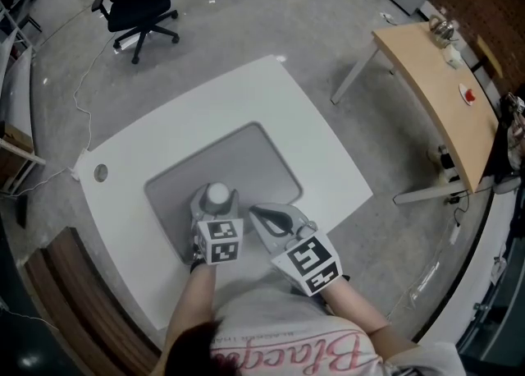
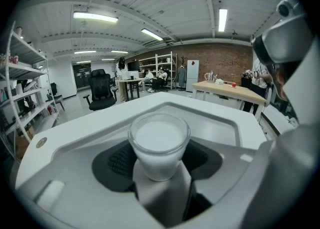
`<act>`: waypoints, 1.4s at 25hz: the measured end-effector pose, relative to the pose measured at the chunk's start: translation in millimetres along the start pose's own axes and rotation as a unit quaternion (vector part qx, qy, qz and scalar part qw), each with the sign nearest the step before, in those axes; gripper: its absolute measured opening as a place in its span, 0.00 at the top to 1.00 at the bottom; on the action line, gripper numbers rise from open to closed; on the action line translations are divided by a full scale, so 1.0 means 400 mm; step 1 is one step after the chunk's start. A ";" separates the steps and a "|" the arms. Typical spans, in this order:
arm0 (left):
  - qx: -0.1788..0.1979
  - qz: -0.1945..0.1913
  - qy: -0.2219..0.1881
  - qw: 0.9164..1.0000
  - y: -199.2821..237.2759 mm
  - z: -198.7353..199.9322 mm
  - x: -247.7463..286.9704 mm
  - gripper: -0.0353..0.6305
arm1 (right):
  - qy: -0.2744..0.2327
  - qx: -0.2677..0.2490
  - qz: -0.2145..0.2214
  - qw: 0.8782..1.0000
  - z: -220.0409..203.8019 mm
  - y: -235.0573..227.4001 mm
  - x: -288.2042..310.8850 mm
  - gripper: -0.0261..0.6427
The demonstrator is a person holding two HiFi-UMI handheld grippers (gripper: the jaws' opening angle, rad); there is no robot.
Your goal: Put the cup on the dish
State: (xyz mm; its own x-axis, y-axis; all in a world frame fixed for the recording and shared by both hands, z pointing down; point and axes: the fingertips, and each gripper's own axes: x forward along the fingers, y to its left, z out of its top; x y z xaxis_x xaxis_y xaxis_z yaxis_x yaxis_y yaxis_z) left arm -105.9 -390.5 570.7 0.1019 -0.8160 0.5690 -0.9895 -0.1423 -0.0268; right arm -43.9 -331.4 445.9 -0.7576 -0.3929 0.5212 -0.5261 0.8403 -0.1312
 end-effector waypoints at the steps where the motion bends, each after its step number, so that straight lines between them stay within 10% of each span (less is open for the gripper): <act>1: 0.001 0.000 0.003 1.000 -0.001 -0.006 0.006 0.56 | 0.000 0.000 0.000 1.000 -0.001 0.001 -0.001 0.96; 9: -0.005 -0.012 0.021 1.000 -0.004 -0.015 0.008 0.36 | -0.009 -0.004 -0.011 1.000 0.002 0.020 -0.018 0.96; 20: -0.025 -0.011 -0.016 1.000 0.006 -0.010 -0.154 0.39 | -0.025 -0.028 -0.029 0.999 -0.004 0.102 -0.050 0.96; 35: -0.040 -0.031 -0.146 0.988 -0.007 -0.012 -0.504 0.94 | -0.063 -0.020 -0.056 0.996 -0.047 0.301 -0.136 0.96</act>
State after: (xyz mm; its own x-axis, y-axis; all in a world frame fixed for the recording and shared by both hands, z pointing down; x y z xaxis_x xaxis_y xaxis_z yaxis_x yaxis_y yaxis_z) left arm -124.2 -223.0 460.1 0.1754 -0.9359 0.3054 -0.9843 -0.1608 0.0723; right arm -58.8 -201.6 417.8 -0.7382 -0.5271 0.4211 -0.5969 0.8012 -0.0435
